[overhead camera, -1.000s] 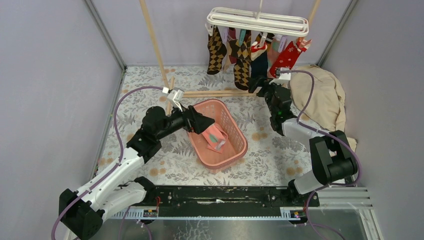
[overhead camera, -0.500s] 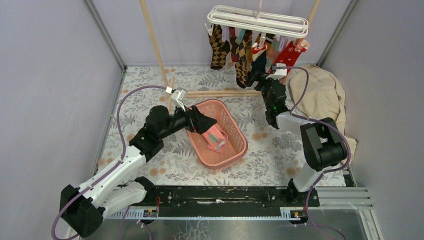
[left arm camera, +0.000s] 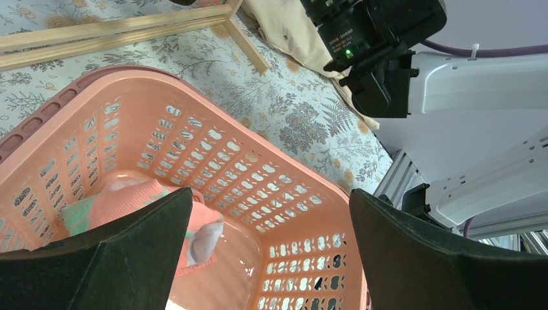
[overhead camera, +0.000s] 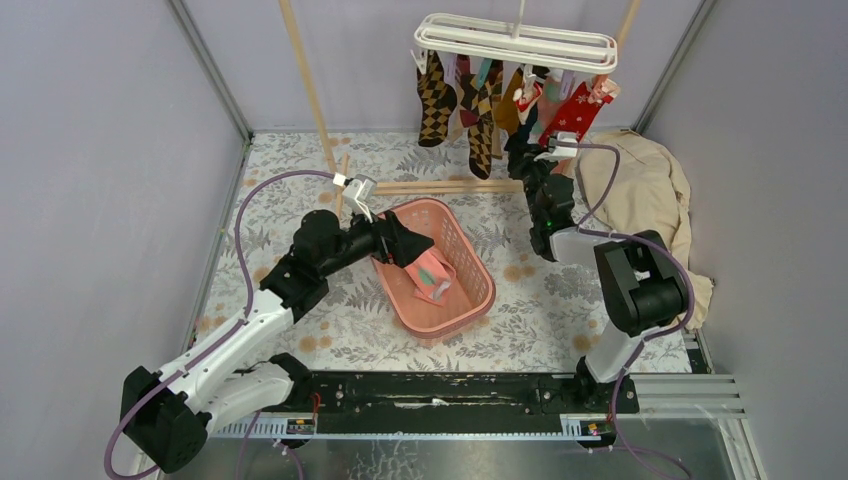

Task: Remove the socks clipped to the hanger
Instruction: Remove the sock from the hanger.

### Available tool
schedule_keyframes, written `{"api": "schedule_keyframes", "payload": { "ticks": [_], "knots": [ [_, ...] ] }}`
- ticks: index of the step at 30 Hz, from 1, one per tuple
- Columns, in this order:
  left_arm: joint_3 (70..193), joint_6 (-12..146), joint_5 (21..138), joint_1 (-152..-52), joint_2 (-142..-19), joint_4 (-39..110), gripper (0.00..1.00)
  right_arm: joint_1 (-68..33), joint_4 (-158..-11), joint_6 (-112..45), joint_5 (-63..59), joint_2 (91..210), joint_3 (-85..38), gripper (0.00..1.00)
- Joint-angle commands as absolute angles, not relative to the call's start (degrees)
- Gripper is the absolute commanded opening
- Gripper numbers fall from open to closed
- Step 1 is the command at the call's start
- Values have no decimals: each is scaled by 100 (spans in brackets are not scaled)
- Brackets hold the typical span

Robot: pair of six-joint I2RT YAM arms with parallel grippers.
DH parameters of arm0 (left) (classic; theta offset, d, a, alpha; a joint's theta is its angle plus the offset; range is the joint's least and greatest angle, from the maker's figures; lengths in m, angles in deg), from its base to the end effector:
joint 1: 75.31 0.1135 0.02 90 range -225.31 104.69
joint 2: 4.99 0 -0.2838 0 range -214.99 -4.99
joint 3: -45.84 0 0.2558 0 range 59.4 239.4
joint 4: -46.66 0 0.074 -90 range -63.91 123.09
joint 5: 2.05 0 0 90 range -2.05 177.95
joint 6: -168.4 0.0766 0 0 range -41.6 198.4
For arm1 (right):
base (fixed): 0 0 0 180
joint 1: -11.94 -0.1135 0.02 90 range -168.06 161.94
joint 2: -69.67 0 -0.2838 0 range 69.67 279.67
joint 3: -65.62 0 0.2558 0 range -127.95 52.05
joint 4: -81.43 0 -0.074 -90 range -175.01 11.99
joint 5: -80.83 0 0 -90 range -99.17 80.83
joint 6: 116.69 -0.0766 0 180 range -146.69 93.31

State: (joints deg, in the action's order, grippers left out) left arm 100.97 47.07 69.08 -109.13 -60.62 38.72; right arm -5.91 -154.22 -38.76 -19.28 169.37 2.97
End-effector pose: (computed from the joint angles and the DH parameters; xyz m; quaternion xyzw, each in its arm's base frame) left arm 0.2026 -0.1656 0.3240 0.1233 0.7445 -0.4515 0.4761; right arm 0.3978 0.1140 0.2868 0.0422 0.5841 0.1591 0.7948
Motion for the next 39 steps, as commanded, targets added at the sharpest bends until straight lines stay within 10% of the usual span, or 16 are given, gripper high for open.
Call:
{"api": "schedule_keyframes", "payload": {
  "ticks": [1,9,39],
  "knots": [
    [10252,4793,7015,-10967,-6038,3923,99,-581,-16334,-3910,-1842,16365,642,17],
    [10650,4742,6970,-10981,-6130,4019,99,41,-16235,-5310,-301,15357,1355,0],
    [14366,4434,6283,-10986,-9762,6919,99,771,-13355,-7685,3570,13585,864,0]
  ]
}}
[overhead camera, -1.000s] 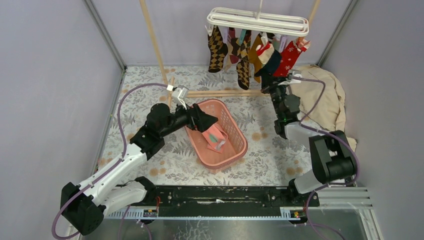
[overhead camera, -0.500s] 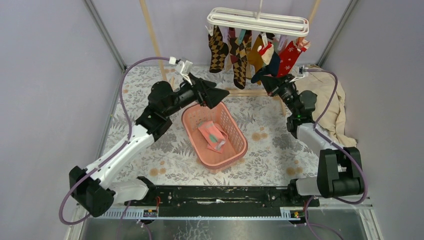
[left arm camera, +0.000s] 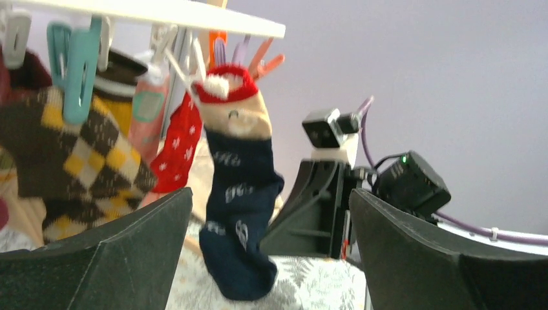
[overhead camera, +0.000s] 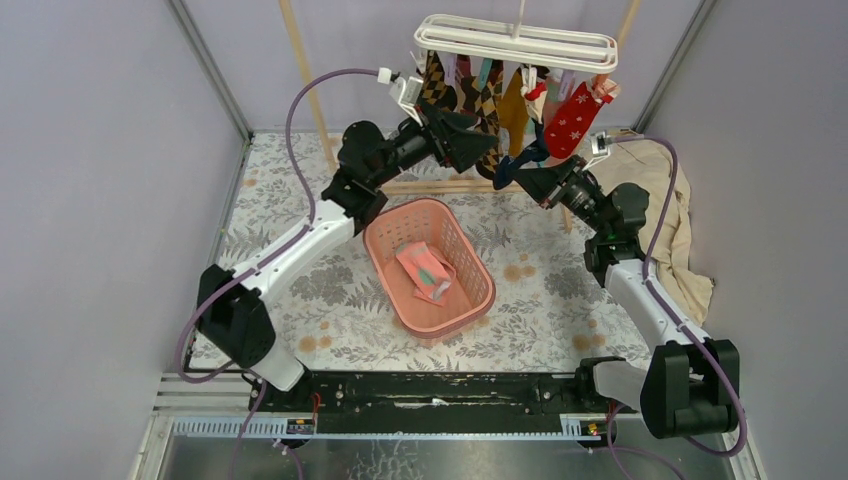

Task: Remove the socks clipped to the hanger
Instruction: Remove the sock from the hanger.

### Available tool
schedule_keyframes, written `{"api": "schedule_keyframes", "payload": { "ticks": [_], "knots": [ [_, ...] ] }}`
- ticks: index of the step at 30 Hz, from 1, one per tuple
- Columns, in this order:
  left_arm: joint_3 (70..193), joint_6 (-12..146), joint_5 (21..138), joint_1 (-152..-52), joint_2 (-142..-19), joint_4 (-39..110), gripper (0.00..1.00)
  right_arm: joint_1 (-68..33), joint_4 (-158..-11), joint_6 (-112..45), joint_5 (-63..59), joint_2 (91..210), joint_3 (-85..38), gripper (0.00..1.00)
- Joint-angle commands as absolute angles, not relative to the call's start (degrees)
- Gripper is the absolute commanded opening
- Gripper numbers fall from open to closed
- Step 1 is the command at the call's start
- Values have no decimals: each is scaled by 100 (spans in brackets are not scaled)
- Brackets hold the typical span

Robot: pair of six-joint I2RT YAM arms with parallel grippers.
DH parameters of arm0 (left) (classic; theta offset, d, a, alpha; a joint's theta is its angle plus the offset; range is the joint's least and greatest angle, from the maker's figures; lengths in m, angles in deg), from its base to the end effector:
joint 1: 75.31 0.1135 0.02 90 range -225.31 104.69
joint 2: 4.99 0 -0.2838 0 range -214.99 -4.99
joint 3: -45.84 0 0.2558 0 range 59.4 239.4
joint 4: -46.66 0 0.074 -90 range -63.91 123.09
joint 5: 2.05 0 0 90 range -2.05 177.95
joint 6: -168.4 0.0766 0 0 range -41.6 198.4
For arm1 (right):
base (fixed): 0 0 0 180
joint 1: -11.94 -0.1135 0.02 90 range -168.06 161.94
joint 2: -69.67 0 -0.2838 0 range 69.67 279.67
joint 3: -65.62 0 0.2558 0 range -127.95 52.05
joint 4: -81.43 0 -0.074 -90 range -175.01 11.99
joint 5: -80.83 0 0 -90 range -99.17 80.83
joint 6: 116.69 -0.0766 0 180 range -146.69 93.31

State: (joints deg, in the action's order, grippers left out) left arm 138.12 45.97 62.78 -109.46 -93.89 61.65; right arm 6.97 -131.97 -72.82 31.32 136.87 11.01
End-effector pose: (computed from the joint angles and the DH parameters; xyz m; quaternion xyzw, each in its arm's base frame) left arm 0.3176 -0.2548 0.4575 0.1852 0.5684 -0.5410 0.5916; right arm 0.2779 0.0741 0.3664 -0.0794 0.5988 0.5104 0.6121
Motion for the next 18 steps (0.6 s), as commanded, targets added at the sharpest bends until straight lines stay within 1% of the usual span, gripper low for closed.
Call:
{"api": "schedule_keyframes", "payload": {
  "ticks": [1,6,12,18],
  "knots": [
    [14520,4371,6321,-10974,-9863,6951,99,772,-13371,-7737,3640,13587,845,0],
    [15500,4006,6301,-10941,-10690,6877,99,805,-12927,-7472,3685,13453,802,0],
    [16824,3926,6612,-10949,-11570,6079,99,822,-12548,-7199,3575,13360,780,0],
    [17592,3929,7046,-10966,-12192,5507,96,816,-12093,-6857,3426,13265,749,0]
  ]
}}
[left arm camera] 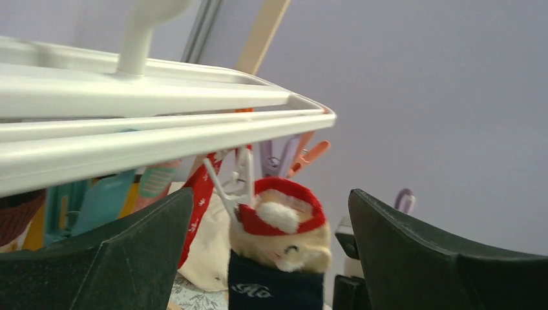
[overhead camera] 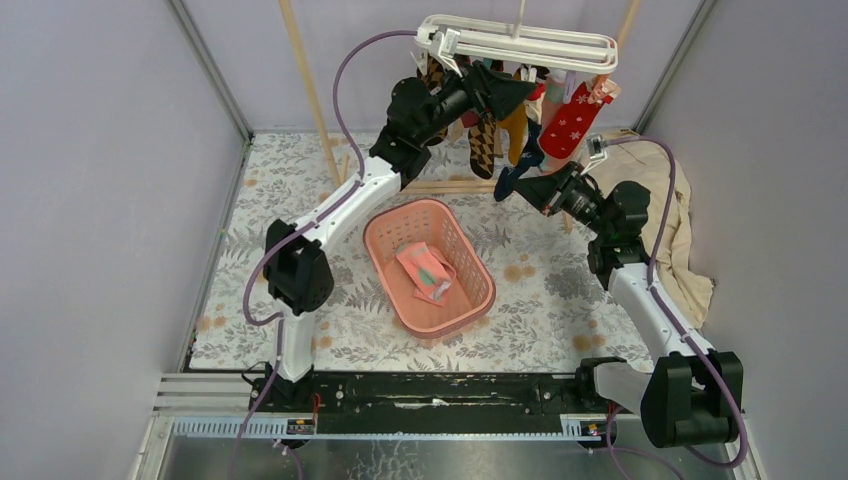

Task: Remove the socks clipped to the hanger
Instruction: Remove the sock from the hanger.

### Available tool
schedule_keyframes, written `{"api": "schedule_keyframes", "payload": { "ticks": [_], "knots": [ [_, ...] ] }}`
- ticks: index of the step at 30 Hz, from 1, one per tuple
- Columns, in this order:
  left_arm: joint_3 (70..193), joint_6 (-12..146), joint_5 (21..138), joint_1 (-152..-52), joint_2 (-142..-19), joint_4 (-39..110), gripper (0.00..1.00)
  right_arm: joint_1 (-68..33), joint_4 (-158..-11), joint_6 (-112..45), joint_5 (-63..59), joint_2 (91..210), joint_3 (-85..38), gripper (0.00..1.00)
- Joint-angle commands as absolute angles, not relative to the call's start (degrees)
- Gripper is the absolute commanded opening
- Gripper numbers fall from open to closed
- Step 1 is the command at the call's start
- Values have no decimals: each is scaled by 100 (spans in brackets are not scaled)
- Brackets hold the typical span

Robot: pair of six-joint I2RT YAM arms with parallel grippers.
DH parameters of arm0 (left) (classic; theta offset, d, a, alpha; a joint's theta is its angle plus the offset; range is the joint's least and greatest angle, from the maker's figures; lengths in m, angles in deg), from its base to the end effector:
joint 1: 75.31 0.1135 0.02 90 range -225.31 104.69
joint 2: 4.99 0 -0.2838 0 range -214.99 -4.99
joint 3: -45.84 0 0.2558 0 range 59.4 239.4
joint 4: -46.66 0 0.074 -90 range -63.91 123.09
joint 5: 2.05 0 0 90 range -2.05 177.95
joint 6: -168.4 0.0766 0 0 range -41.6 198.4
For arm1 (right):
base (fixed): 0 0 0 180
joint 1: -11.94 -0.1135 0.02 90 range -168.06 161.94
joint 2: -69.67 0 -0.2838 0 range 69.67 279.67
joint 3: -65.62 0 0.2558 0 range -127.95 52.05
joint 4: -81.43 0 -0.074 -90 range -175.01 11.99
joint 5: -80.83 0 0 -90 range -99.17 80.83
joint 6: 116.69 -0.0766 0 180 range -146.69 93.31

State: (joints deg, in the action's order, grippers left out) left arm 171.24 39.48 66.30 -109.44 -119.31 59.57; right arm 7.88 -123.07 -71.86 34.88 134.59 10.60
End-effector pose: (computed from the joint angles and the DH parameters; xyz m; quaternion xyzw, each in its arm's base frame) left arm 0.4150 -0.3155 0.4803 0.1350 0.5411 -0.5725 0.6010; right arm 0.2721 0.0727 0.3591 -0.0788 0.6350 0.5140 0.5713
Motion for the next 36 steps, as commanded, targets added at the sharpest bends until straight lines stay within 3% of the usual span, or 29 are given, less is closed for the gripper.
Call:
{"api": "schedule_keyframes", "payload": {
  "ticks": [1,9,36],
  "knots": [
    [17656,3943,7123,-10978,-12245,5445,96,817,-12016,-6795,3387,13248,749,0],
    [18210,4001,7582,-11055,-12676,5087,92,817,-11820,-6625,3251,13296,739,0],
    [18238,4358,8562,-11352,-12546,5100,88,709,-10813,-5731,2371,13489,610,0]
  ]
}}
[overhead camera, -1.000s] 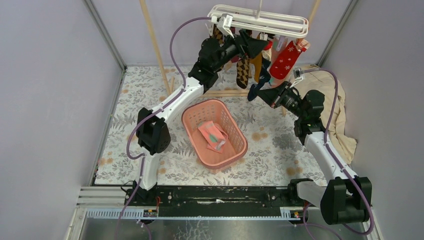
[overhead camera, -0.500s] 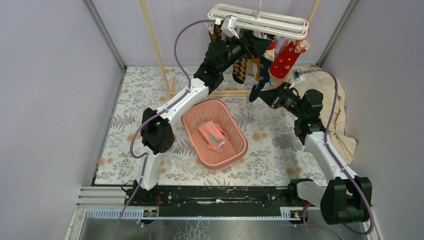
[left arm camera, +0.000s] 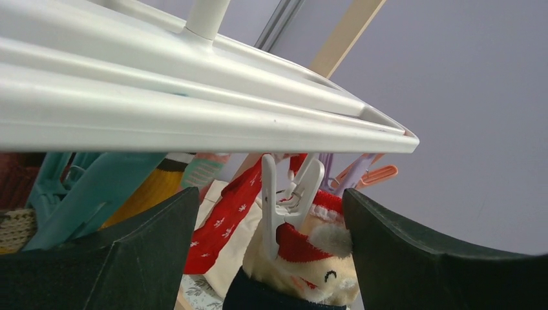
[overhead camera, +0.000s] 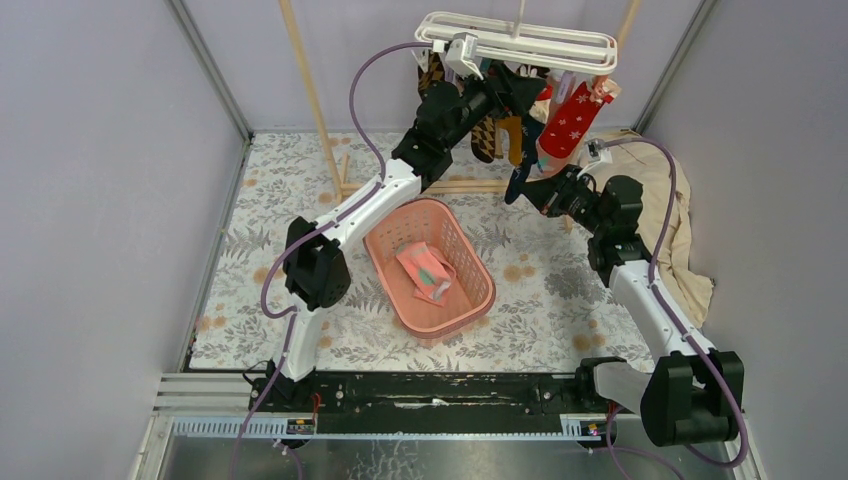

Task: Remove the socks clipped to the hanger
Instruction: Remove the sock from the hanger.

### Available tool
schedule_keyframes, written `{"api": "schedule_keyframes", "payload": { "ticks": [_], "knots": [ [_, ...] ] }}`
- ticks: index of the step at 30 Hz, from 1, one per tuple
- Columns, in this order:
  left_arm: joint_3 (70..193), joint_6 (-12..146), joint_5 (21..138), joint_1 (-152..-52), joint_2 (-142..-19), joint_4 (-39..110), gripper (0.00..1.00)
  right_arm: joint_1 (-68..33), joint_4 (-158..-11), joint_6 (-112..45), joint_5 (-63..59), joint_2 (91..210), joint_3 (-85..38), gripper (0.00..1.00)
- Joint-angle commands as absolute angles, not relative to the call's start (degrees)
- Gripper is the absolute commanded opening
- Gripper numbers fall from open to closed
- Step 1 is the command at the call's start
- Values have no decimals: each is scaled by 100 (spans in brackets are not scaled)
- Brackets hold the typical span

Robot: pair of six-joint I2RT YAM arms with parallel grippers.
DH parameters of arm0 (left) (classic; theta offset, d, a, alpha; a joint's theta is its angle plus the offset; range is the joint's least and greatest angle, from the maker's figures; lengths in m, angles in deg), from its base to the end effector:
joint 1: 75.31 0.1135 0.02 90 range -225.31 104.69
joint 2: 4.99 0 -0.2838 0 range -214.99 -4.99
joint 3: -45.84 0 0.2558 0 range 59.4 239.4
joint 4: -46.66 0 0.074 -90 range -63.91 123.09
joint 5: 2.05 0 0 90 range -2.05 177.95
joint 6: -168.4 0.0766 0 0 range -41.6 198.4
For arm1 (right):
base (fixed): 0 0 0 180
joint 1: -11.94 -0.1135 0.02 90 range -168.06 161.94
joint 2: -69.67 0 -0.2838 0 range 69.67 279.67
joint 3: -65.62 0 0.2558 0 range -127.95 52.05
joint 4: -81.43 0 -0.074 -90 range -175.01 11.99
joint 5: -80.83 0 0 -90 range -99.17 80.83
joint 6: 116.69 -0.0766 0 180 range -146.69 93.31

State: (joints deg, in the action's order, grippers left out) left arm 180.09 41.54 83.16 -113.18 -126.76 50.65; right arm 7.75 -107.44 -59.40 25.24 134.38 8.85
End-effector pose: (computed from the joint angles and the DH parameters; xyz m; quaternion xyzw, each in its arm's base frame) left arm 0.4408 -0.3509 0.4527 0.0387 0.5977 -0.5056 0.6210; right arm 0.2854 0.0643 0.3370 -0.0393 0.7013 0.4123 0.5803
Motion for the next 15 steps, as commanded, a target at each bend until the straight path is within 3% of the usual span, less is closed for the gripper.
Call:
{"api": "schedule_keyframes", "payload": {
  "ticks": [1,15],
  "knots": [
    [18241,4359,8571,-11354,-12544,5101,86,698,-10812,-5720,2359,13508,602,0],
    [18754,4371,8588,-11358,-12782,4897,61,585,-10795,-5661,2287,13690,562,0]
  ]
}}
